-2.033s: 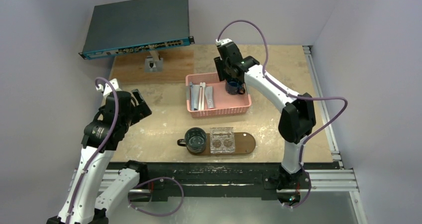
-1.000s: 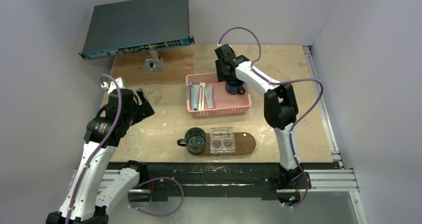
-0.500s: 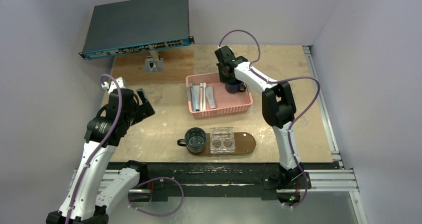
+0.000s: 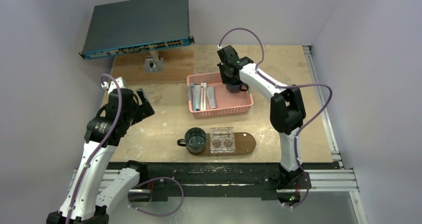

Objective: Prepare toiletry sets of a toothbrush and toothpaste on the tray

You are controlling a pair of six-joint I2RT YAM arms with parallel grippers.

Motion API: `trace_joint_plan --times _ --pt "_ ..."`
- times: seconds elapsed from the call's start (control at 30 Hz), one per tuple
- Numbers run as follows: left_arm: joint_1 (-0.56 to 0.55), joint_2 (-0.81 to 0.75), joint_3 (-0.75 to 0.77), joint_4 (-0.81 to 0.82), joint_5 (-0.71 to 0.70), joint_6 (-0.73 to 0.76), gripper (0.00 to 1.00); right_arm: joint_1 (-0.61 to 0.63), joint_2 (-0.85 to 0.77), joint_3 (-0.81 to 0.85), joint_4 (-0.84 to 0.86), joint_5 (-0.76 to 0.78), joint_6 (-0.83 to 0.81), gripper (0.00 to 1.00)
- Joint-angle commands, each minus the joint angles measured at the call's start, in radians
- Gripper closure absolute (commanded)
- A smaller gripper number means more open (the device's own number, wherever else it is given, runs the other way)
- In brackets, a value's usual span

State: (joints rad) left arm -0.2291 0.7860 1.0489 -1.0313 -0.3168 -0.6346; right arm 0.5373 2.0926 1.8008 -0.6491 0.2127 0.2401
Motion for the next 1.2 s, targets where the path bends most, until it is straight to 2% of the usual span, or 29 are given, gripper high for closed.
trace_joint_plan --times 0.0,0.3,0.77,1.17 --pt "0.01 -0.01 -0.004 0.043 0.008 0.021 0.0 0.025 -0.158 -0.002 0.041 0.038 -0.076 1.0" --pt "0.01 -0.014 -0.004 0.046 0.019 0.023 0.0 0.076 -0.345 -0.108 0.013 0.051 -0.137 1.0" --pt "0.01 -0.022 -0.015 0.062 0.054 0.032 0.0 0.143 -0.733 -0.475 0.029 0.034 -0.158 1.0" --pt "0.01 -0.03 -0.02 0.071 0.067 0.043 0.0 0.191 -0.893 -0.639 -0.052 -0.057 -0.082 1.0"
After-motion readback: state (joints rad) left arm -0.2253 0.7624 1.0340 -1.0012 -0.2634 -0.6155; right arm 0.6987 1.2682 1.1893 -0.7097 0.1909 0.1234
